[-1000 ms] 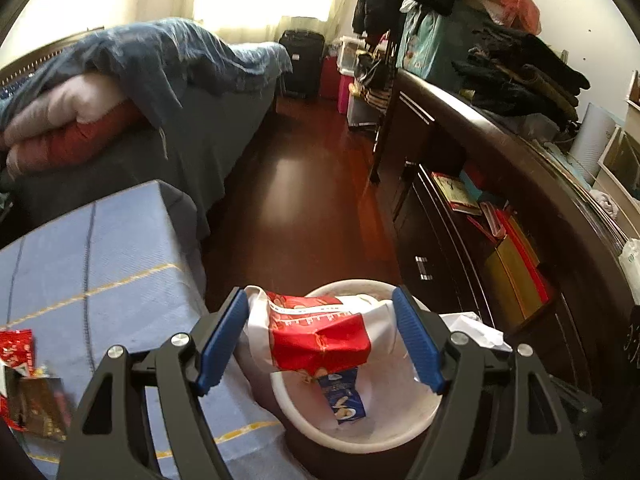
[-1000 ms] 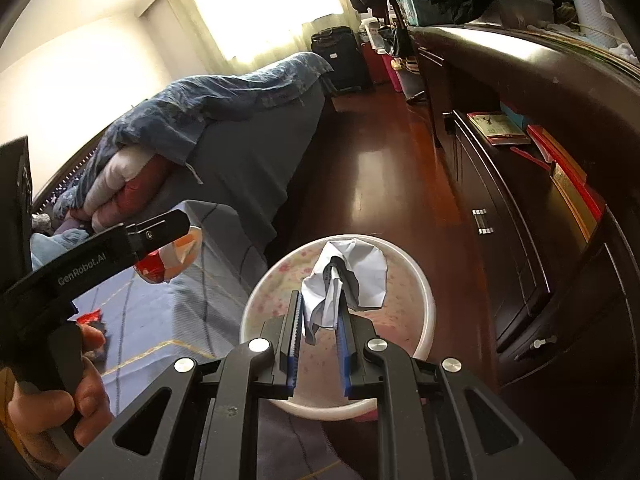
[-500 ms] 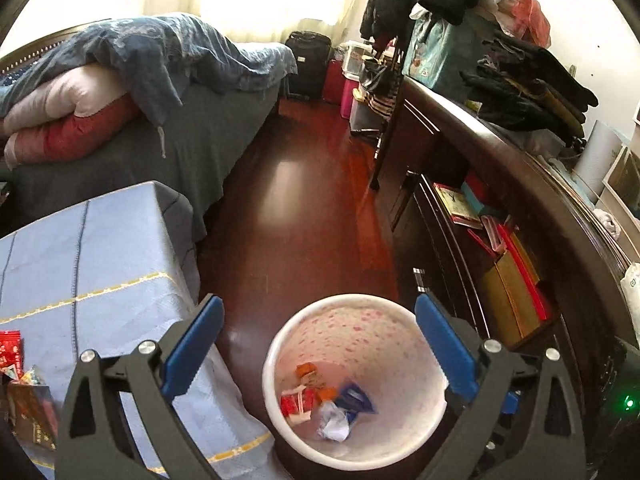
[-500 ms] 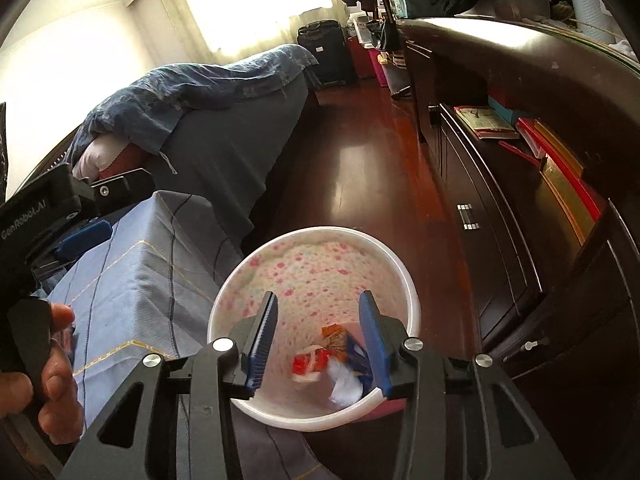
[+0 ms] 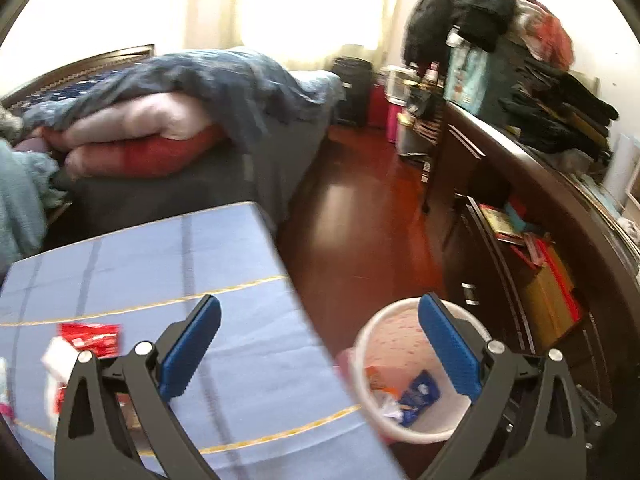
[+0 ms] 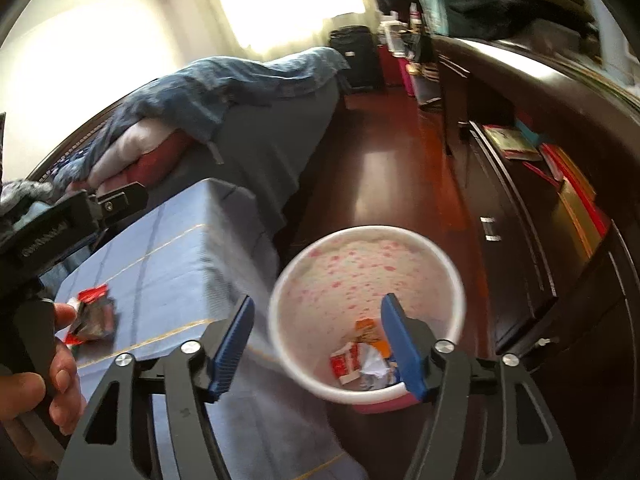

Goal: Collect trash
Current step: 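Move both open tools back over the table, then grasp the white foam block with the left tool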

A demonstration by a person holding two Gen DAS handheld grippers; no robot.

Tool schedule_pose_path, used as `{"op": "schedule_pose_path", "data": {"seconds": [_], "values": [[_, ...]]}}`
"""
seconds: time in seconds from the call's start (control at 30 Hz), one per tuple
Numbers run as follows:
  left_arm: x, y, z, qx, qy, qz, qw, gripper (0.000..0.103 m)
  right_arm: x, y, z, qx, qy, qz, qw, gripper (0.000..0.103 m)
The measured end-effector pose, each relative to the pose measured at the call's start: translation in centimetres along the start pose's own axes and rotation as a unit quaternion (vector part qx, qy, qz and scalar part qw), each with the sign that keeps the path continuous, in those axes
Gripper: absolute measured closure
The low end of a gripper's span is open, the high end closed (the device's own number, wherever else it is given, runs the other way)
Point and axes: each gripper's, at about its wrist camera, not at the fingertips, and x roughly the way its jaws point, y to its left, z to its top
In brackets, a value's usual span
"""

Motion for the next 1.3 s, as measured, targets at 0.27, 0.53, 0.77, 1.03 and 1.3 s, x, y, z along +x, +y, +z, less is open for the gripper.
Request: {"op": "schedule_pose_path", "data": {"seconds": [0.27, 0.53, 0.77, 1.03, 1.3], "values": [[-4.0, 9.9, -1.5, -0.060, 0.000, 0.080, 0.9950, 0.004, -0.5, 8.1, -1.2, -0.073, 0.018, 0.051, 0.996, 0.027], [-4.5, 19.9, -3.7, -0.139, 0.028, 0.152, 0.9780, 0.004, -0.8, 14.5, -2.7, -0.125, 0.029, 0.081, 0.988, 0.025], [-2.9, 23.5, -4.8, -0.170, 0.048, 0.140, 0.9743, 0.005, -0.8, 17.6, -3.5, -0.152, 0.035, 0.085, 0.984, 0.025], [0.7, 22.9, -4.7, -0.145, 0.074, 0.143, 0.9764, 0.018, -0.7, 18.2, -3.6, -0.157, 0.038, 0.079, 0.984, 0.025], [1.8, 23.0, -5.3, -0.140, 0.092, 0.120, 0.9786, 0.062, -0.2, 18.7, -3.6, -0.157, 0.041, 0.078, 0.984, 0.025]]}}
